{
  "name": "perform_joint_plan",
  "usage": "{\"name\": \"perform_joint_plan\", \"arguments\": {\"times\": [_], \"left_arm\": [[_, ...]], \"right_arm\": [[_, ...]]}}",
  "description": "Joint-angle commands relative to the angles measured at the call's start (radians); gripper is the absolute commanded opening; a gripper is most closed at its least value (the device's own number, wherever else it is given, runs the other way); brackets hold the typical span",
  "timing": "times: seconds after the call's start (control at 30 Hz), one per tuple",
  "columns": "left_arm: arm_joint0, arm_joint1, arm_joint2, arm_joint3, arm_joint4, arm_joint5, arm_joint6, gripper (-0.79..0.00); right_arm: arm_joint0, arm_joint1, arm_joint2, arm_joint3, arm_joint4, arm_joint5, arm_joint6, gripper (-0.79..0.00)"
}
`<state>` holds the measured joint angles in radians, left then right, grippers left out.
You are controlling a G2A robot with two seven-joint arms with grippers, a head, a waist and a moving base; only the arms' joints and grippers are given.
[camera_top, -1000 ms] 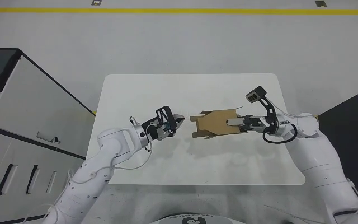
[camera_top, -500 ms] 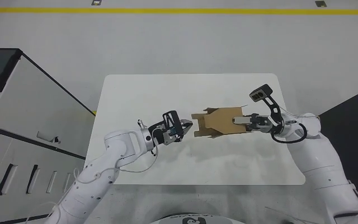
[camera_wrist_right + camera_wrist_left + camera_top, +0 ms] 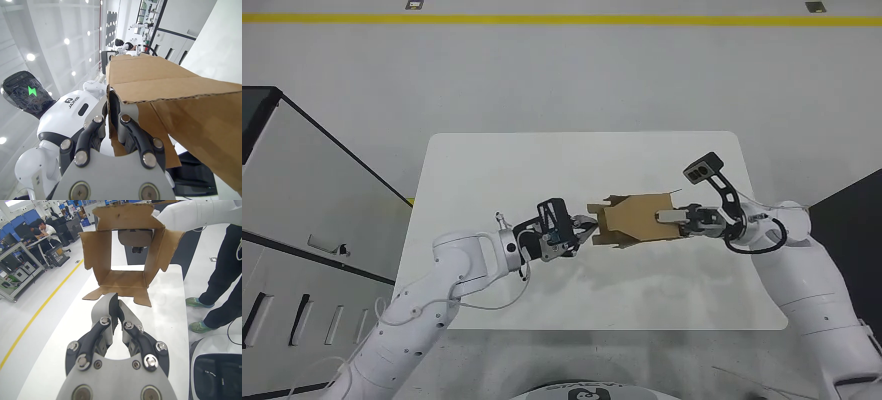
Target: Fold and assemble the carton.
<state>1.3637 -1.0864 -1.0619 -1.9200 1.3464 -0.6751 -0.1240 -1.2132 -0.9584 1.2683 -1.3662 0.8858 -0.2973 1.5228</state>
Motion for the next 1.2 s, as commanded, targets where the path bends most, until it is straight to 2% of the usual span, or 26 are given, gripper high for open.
{"name": "perform_joint_plan", "arguments": {"times": [0.0,1.17], "left_arm": [[-0.001,0.0,0.001,-0.002,-0.001,-0.003,-0.002,-0.785],[-0.036,-0.004,0.041,-0.001,-0.009,-0.027,0.005,-0.785]], "right_arm": [[0.002,-0.002,-0.004,0.002,-0.002,0.001,0.001,-0.785],[0.038,-0.037,-0.063,0.02,-0.023,-0.001,-0.002,-0.785]]}}
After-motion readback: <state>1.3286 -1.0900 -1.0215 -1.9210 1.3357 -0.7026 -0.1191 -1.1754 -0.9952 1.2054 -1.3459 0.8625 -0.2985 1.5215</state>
